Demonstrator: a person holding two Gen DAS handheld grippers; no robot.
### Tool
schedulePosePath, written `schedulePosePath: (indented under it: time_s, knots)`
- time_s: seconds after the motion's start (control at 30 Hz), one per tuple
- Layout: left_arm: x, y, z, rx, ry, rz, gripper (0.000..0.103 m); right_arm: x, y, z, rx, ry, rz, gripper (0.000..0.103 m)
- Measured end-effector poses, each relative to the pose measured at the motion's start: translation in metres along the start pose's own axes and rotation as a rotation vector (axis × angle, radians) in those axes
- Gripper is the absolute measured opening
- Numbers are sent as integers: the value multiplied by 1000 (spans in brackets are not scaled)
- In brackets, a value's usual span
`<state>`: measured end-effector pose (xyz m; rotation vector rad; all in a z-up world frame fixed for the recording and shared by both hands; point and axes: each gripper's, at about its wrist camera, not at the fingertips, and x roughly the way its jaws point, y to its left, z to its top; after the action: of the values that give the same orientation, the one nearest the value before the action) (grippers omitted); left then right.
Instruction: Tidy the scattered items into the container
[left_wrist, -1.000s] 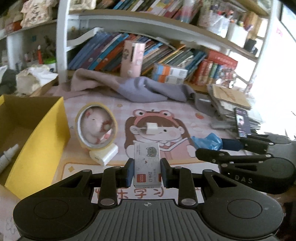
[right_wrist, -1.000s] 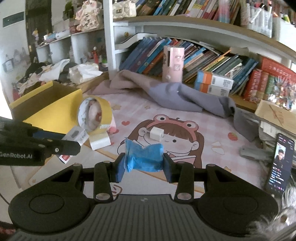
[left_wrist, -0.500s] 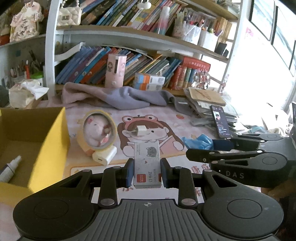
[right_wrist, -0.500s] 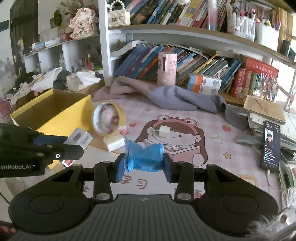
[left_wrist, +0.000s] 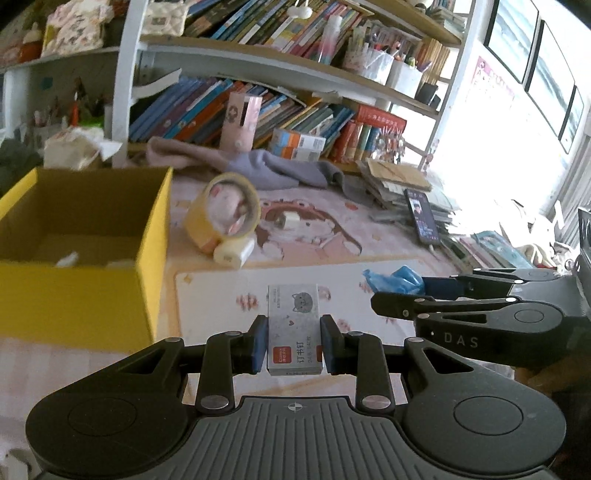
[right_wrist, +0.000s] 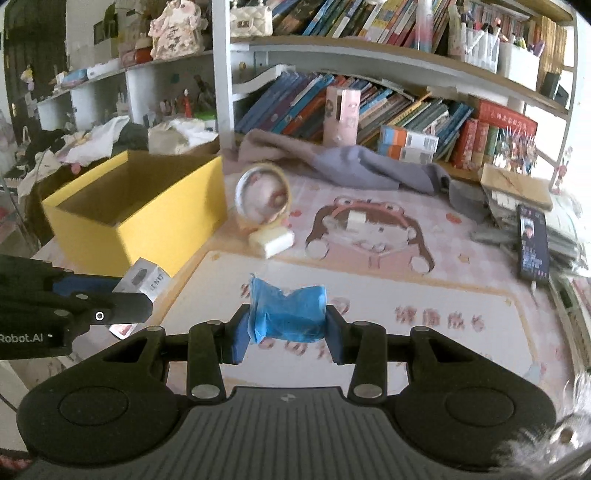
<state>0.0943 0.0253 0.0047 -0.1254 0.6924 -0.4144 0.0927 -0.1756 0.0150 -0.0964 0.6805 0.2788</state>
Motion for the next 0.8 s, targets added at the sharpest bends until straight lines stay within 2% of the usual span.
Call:
schedulePosePath:
  time_s: [0.3, 0.8]
  knots:
    - [-33, 6, -25, 66, 14, 7, 28, -15, 42, -20, -7, 31, 29, 38]
    - [-74, 31, -42, 27, -42, 99, 28, -21, 95, -16, -116, 19, 116, 38]
